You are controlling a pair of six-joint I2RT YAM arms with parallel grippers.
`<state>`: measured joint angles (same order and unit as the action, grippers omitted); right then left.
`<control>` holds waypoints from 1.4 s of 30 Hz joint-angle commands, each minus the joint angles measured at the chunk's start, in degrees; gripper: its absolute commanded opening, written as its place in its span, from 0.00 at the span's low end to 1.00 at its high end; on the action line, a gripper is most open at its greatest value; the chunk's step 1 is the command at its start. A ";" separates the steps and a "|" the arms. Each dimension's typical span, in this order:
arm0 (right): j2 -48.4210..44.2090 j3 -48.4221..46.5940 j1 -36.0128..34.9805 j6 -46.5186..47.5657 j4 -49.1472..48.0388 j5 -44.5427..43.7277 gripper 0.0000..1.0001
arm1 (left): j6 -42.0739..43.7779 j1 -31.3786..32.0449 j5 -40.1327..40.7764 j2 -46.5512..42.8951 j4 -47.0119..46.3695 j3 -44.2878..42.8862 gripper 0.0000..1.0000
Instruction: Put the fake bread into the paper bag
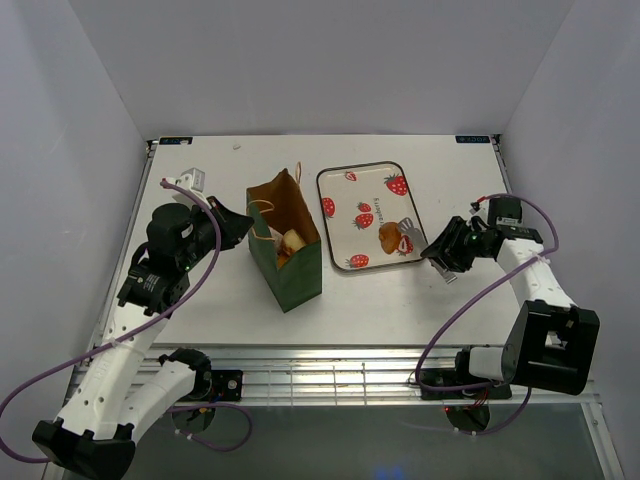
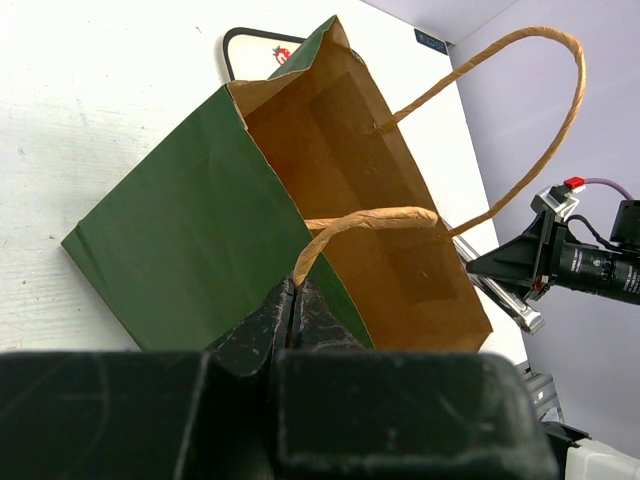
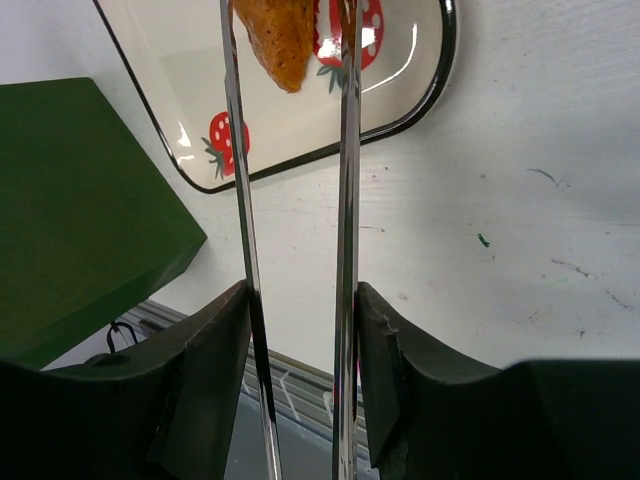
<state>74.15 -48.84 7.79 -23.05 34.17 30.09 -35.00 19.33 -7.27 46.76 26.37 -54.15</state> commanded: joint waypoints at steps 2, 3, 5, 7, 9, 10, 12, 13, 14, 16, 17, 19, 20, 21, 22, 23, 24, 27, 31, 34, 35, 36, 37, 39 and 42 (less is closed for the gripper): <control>-0.41 1.38 -0.50 -0.67 -2.62 7.33 0.49 | -0.24 -0.17 -1.08 -0.44 -1.23 0.19 0.00; -1.11 1.73 -0.58 -1.64 -3.66 9.01 0.49 | -0.24 -0.17 -1.08 -0.44 -1.32 0.19 0.00; -2.69 2.52 -0.58 -4.27 -3.94 10.51 0.48 | -0.24 -0.17 -0.91 -0.44 -1.32 0.27 0.00; -5.94 2.61 -0.58 -5.68 -3.68 11.22 0.48 | -0.24 -0.17 -0.82 -0.44 -1.06 0.19 0.00; -8.39 2.78 -0.76 -7.70 -3.33 14.73 0.48 | -0.24 -0.17 -0.64 -0.53 -1.14 0.36 0.00; -9.10 3.13 -1.11 -8.50 -3.67 15.96 0.48 | -0.24 -0.17 -0.56 -0.45 -1.23 0.45 0.00; -11.03 4.71 -1.64 -11.39 -4.99 19.04 0.49 | -0.33 -0.17 -0.91 -0.27 -1.41 0.62 0.00; -11.48 5.41 -1.99 -12.19 -6.12 19.74 0.49 | -0.33 -0.17 -1.08 -0.01 -1.67 0.71 0.00; -11.74 6.03 -2.17 -12.72 -6.83 21.05 0.49 | -0.42 -0.17 -1.26 0.08 -1.76 0.71 0.00; -11.84 8.49 -2.52 -13.51 -8.24 21.77 0.50 | -0.42 -0.17 -1.35 0.17 -1.94 0.63 0.00; -11.57 9.11 -2.52 -13.25 -8.85 21.42 0.50 | -0.50 -0.17 -1.43 0.17 -1.94 0.63 0.00; -10.61 10.60 -2.52 -12.64 -9.39 21.16 0.50 | -0.50 -0.17 -1.52 0.26 -1.94 0.45 0.00; -10.43 10.78 -2.52 -12.46 -9.39 20.81 0.50 | -0.42 -0.17 -1.61 0.17 -1.85 0.28 0.00; -10.60 10.96 -2.52 -12.55 -9.48 20.72 0.50 | -0.33 -0.17 -1.52 0.08 -1.67 0.19 0.00; -10.87 10.87 -2.52 -12.46 -9.30 20.71 0.50 | -0.33 -0.17 -1.43 0.08 -1.33 0.01 0.00; -11.04 10.70 -2.52 -12.37 -8.95 20.19 0.50 | -0.15 -0.17 -1.17 -0.09 -1.15 -0.08 0.00; -11.74 10.52 -2.52 -12.28 -7.90 20.10 0.50 | -0.15 -0.17 -0.91 -0.18 -1.06 0.01 0.00; -13.67 10.69 -3.13 -13.60 -6.93 20.71 0.49 | -0.15 -0.17 -0.73 -0.18 -0.97 0.18 0.00; -15.17 12.36 -3.13 -15.62 -6.14 19.75 0.51 | -0.15 -0.17 -0.91 0.26 -1.41 0.36 0.00; -14.83 14.38 -3.13 -19.13 -6.14 20.01 0.51 | -0.15 -0.17 -1.17 0.52 -1.50 0.10 0.00; -14.48 14.73 -3.13 -19.75 -6.14 20.45 0.51 | -0.07 -0.17 -1.08 0.52 -1.50 0.01 0.00; -13.78 15.00 -3.22 -20.36 -5.79 20.45 0.51 | -0.06 -0.17 -0.91 0.44 -1.32 -0.08 0.00; -13.42 15.00 -3.31 -21.24 -5.18 20.10 0.51 | 0.11 -0.17 -0.73 0.35 -1.15 -0.16 0.00; -12.63 15.18 -3.31 -22.47 -3.94 19.22 0.51 | 0.20 -0.17 -0.21 0.17 -0.97 -0.25 0.00; -12.01 15.44 -3.31 -24.23 -3.06 18.96 0.51 | 0.29 -0.17 0.15 0.08 -0.79 0.01 0.00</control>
<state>61.91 -33.41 4.75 -44.16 29.67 48.14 -35.22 19.29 -7.53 47.44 25.26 -53.80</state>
